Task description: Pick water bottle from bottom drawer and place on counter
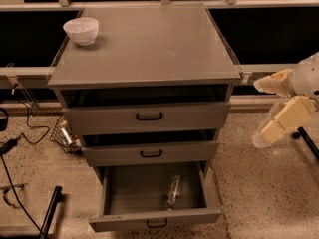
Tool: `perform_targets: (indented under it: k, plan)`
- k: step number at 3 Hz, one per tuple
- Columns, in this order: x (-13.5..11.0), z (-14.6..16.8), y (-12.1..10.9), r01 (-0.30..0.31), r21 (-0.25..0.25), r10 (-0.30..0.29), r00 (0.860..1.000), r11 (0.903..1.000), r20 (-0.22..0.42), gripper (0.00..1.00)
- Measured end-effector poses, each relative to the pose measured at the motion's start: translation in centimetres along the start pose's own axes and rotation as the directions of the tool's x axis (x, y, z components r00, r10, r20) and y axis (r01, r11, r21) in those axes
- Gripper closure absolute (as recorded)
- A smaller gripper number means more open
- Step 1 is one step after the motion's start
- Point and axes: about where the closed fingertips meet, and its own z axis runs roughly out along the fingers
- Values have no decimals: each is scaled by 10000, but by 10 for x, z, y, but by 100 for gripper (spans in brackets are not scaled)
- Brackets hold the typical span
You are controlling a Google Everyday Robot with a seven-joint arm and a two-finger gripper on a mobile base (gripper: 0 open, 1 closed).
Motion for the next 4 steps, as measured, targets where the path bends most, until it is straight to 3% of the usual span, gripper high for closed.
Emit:
perform_targets:
  k: [2,4]
  plan:
    - [9,12,0,41,6,-42,9998,10000,190,0]
    - [47,46,-8,-84,236,66,9973,9997,734,0]
